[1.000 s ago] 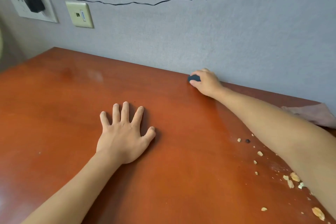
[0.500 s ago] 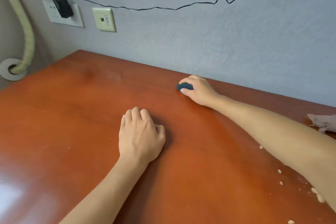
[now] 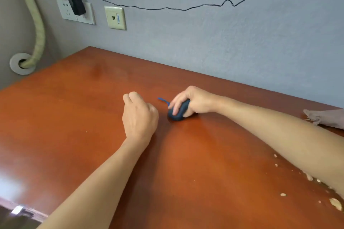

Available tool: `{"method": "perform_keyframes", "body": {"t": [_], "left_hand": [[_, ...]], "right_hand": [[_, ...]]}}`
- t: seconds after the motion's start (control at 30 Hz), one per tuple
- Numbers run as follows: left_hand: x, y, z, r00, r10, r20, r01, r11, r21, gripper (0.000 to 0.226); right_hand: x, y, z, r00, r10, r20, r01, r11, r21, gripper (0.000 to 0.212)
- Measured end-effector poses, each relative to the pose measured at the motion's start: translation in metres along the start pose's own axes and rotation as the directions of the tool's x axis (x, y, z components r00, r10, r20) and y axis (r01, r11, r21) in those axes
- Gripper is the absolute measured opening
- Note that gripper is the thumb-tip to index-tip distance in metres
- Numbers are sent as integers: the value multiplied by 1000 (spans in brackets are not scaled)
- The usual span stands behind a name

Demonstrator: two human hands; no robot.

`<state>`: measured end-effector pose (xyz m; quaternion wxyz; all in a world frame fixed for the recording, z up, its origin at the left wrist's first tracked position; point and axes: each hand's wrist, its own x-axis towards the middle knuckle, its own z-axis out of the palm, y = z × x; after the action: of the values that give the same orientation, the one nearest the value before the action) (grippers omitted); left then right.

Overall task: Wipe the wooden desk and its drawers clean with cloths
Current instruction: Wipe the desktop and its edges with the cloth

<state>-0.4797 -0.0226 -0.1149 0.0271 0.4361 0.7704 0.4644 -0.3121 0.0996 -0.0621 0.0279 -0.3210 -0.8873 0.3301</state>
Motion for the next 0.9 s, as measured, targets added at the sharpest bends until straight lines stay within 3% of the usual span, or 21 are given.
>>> {"method": "perform_keyframes", "body": {"t": [0.07,0.13,0.2,0.33,0.47,0.53,0.63,0.67,0.73,0.83,0.9], "left_hand": [[0,1,1,999,28,28,-29,999,34,3],[-2,1,4,994,89,58,-94,991,98,5],[-3,1,6,987,136,85,-148,977,152,9],[-6,-2,7,966,208,153,-240,942,233,14],[-8,-3,8,939,240,247,-310,901,303,19],[-8,-3,7,932,222,288,-314,891,328,25],[-10,-1,4,930,190,316,-299,890,345,30],[-11,-1,3,926,182,331,-300,887,352,30],[-13,-1,1,910,176,376,-319,876,362,30],[-20,-2,-3,891,165,423,-331,874,356,29],[-24,-1,-4,879,159,450,-337,875,348,28]], "right_hand": [[-65,20,-26,986,145,87,-136,986,-98,42],[-125,31,-49,961,270,54,-256,948,-189,42],[-167,32,-63,939,331,-97,-341,931,-130,45],[-208,10,-58,843,342,-414,-361,932,36,37],[-199,-29,10,778,323,-539,-345,937,63,25],[-178,-56,64,808,279,-519,-281,957,76,24],[-144,-83,129,844,185,-503,-258,963,-78,27],[-139,-82,135,817,192,-543,-293,950,-105,27],[-140,-67,124,685,297,-665,-471,877,-93,26],[-168,-38,86,434,526,-732,-788,615,-25,25],[-195,-36,84,350,566,-747,-823,567,44,25]]}}
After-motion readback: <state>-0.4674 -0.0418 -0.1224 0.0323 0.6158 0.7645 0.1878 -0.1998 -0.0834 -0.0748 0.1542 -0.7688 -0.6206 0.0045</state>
